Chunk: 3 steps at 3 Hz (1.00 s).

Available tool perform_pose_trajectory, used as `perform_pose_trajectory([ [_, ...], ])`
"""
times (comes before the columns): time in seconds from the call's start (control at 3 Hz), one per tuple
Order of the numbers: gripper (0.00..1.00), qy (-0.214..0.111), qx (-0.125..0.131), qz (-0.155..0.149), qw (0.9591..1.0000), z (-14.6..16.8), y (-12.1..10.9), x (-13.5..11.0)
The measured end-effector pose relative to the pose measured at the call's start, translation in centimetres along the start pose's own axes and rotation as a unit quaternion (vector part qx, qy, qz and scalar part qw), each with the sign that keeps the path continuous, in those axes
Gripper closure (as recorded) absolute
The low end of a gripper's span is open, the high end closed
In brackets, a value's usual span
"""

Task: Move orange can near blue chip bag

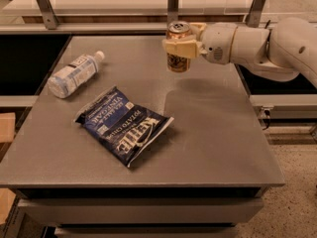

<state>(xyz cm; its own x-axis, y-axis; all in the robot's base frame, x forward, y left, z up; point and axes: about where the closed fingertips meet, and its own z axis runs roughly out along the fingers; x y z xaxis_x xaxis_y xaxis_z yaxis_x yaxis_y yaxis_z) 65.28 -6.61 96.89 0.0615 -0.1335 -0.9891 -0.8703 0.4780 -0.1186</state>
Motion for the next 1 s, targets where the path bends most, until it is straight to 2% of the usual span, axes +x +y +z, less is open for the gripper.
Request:
perform_pose_trajectory([
  [0.33,1.00,-0.023,0.003,0.018,0.9996,-0.8,1.7,0.1],
  [0.67,1.00,-0.031,0.021,0.035,0.9987,-1.8,3.8,0.2],
  [1.0,1.00,-0.023,0.041,0.049,0.9977,-2.6,5.4,0.8],
])
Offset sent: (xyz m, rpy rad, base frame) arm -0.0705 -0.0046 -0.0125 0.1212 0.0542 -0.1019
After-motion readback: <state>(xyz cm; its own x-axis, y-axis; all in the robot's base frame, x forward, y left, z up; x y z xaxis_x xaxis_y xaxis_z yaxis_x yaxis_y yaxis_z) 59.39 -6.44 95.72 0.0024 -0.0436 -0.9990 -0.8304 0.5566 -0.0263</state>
